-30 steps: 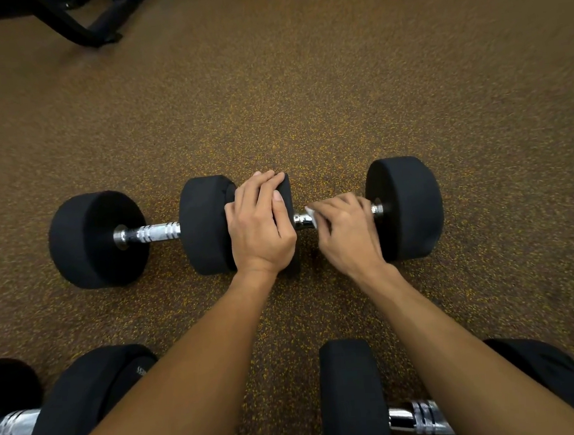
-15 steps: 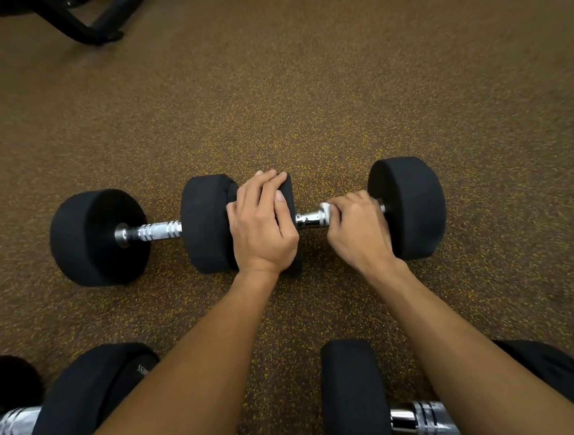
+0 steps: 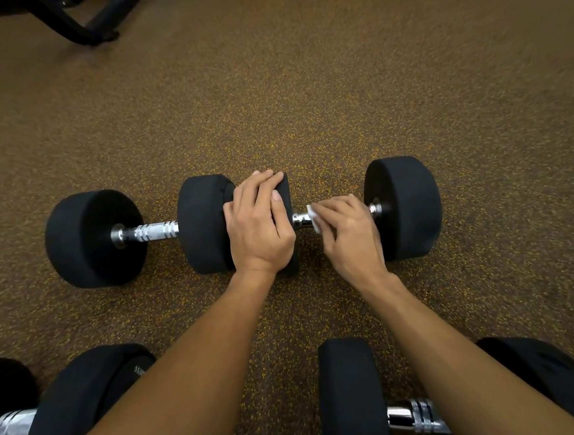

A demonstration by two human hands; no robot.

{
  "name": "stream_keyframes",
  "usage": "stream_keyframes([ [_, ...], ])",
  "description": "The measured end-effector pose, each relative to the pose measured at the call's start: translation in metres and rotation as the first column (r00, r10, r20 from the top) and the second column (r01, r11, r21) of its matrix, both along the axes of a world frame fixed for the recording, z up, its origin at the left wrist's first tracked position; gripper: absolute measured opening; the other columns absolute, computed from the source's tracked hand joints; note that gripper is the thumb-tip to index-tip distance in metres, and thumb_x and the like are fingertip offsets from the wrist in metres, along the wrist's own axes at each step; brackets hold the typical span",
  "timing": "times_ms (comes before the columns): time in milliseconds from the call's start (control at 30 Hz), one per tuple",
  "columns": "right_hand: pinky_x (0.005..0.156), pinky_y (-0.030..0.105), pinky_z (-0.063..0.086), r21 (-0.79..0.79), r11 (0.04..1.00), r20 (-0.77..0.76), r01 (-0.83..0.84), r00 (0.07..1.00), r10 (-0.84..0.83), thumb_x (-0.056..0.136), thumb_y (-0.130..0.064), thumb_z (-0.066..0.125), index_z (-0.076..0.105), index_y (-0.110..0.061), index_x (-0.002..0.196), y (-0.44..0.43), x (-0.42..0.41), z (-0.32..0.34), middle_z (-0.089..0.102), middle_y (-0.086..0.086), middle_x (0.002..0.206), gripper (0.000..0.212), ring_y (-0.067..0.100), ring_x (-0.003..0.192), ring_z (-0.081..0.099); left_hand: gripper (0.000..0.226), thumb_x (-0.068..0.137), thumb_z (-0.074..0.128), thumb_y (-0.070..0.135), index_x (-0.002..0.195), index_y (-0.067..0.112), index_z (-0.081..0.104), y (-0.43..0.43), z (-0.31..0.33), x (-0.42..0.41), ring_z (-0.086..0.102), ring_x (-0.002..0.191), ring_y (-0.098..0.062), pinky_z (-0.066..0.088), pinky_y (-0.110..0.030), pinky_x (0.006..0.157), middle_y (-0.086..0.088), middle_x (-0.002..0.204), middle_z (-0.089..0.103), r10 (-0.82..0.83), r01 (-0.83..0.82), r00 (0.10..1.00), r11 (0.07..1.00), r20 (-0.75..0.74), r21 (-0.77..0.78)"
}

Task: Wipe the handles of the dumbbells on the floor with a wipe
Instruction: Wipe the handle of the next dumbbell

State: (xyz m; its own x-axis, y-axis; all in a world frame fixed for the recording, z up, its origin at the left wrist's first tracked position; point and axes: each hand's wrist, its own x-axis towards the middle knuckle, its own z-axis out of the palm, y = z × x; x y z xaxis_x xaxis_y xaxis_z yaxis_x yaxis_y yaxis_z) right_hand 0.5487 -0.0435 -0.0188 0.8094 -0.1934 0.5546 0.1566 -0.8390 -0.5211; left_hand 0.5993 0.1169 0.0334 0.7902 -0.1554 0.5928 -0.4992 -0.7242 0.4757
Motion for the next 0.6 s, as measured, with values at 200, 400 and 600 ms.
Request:
stream_keyframes([
  [200, 0.116, 0.031, 0.040, 0.067, 0.996, 0.059, 0.063, 0.996, -0.067, 0.102, -0.021, 0.066, 0.079, -0.014, 0.119, -0.006, -0.004, -0.004, 0.075, 0.000, 0.119, 0.023, 0.009, 0.118, 0.058, 0.038, 0.107, 0.042, 0.023, 0.134, 0.022, 0.069, 0.000, 0.000, 0.000, 0.054, 0.137, -0.016, 0.041, -0.038, 0.102, 0.007, 0.139, 0.065, 0.001, -0.001, 1.000, 1.000, -0.004, -0.005],
  [400, 0.119, 0.028, 0.037, 0.073, 0.997, 0.050, -0.001, 0.999, -0.002, 0.103, -0.026, 0.060, 0.080, -0.011, 0.117, -0.010, -0.003, -0.004, 0.076, 0.001, 0.120, 0.029, 0.019, 0.116, 0.063, 0.037, 0.107, 0.044, 0.022, 0.134, 0.022, 0.069, -0.001, 0.001, 0.000, 0.054, 0.137, -0.016, 0.038, -0.033, 0.101, 0.008, 0.140, 0.065, 0.004, -0.004, 1.000, 1.000, -0.001, 0.000],
  [600, 0.119, 0.042, 0.041, 0.094, 0.993, 0.055, 0.068, 0.996, -0.074, 0.105, -0.027, 0.056, 0.079, -0.009, 0.119, 0.007, -0.002, -0.008, 0.075, 0.005, 0.125, 0.033, 0.020, 0.124, 0.060, 0.037, 0.108, 0.043, 0.022, 0.134, 0.022, 0.069, -0.001, 0.002, -0.001, 0.054, 0.137, -0.015, 0.039, -0.035, 0.101, 0.008, 0.140, 0.065, 0.001, -0.001, 1.000, 1.000, -0.003, 0.009],
])
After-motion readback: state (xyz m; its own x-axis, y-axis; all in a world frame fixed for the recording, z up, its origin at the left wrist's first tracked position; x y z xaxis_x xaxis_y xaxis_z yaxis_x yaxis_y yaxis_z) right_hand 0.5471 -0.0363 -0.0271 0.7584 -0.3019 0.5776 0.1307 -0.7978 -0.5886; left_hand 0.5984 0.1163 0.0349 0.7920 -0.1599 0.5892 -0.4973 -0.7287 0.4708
